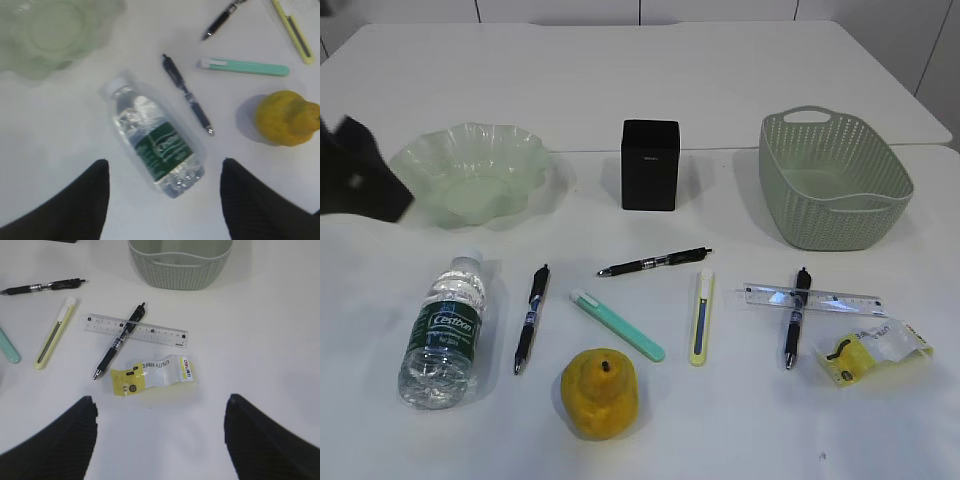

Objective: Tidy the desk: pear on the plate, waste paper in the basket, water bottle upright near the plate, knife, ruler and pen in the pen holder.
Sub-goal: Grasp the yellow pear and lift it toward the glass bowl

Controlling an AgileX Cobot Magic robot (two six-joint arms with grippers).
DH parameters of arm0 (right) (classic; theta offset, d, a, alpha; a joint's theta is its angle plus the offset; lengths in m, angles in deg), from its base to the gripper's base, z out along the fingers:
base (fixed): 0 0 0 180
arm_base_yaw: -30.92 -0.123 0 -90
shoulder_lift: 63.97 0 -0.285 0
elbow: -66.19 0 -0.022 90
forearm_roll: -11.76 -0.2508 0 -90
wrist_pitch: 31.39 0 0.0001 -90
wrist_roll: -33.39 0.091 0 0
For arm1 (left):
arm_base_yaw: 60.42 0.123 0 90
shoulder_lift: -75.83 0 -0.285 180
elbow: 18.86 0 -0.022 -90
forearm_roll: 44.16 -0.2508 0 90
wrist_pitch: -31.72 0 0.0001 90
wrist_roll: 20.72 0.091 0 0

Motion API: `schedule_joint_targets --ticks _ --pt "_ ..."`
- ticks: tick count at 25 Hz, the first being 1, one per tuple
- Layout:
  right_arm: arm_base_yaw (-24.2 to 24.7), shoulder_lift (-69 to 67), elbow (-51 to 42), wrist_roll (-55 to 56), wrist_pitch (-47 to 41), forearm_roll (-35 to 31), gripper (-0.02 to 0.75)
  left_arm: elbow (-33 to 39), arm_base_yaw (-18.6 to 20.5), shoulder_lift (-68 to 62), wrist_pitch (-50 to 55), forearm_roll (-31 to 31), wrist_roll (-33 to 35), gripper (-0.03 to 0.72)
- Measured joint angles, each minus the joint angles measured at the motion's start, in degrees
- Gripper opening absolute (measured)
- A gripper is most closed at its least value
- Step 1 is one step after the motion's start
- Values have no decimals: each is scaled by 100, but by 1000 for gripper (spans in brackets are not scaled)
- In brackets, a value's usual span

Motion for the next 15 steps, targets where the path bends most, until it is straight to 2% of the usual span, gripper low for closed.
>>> schedule_joint_targets --ticks 3,7,10,15 --pt "0 0 0 -2 -28 -12 587 -10 -55 -628 0 598 63 485" --pt "0 0 9 -2 -158 -23 587 -10 -64 -1203 -34 1078 229 485" --pt "0 -44 9 -2 -247 -31 587 -10 -125 -1371 -182 1225 308 486" --pt "0 -274 32 -2 -282 -175 587 -10 -592 -1418 -629 1270 345 519"
